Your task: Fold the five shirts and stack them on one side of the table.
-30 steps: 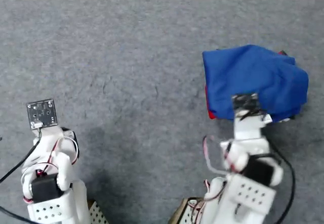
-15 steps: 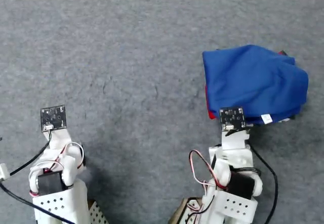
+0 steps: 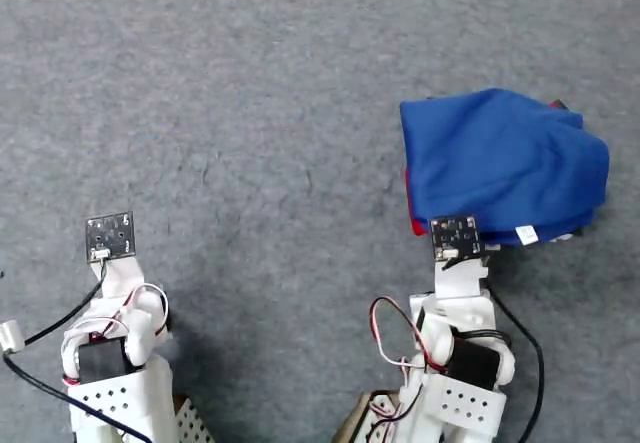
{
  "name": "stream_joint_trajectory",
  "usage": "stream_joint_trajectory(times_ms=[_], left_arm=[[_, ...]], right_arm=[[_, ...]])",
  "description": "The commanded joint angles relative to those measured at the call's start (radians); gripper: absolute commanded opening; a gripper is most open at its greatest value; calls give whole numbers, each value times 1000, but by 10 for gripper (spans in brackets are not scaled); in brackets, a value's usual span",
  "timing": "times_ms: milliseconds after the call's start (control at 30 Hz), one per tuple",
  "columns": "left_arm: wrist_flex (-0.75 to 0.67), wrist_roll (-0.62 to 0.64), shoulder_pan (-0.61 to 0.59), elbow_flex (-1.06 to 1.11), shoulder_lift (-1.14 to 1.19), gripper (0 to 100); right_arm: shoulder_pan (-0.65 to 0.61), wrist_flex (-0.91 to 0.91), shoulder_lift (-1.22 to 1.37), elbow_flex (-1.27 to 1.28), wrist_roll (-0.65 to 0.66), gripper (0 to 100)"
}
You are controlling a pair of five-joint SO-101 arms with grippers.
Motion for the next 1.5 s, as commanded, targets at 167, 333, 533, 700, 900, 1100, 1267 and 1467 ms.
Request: stream_joint_trajectory(times_ms=[167, 333, 533, 700, 900, 1100, 1267, 1467], left_arm=[[-17, -3, 11, -2, -4, 18], [-18, -2, 18, 5, -4, 18], [-63, 0, 15, 68, -4, 18], [-75, 0, 14, 63, -4, 18], [-75, 0, 14, 63, -4, 18], [-75, -2, 14, 63, -4, 18], [-75, -2, 14, 63, -4, 18], [-75, -2, 14, 63, -4, 18]], right_arm=[[4, -17, -105, 1, -8, 5], [4, -17, -105, 1, -6, 5], [4, -17, -105, 1, -8, 5], [4, -17, -105, 1, -8, 5], [4, -17, -105, 1, -8, 5], [4, -17, -105, 1, -8, 5], [4, -17, -105, 1, -8, 5], [4, -17, -105, 1, -8, 5]])
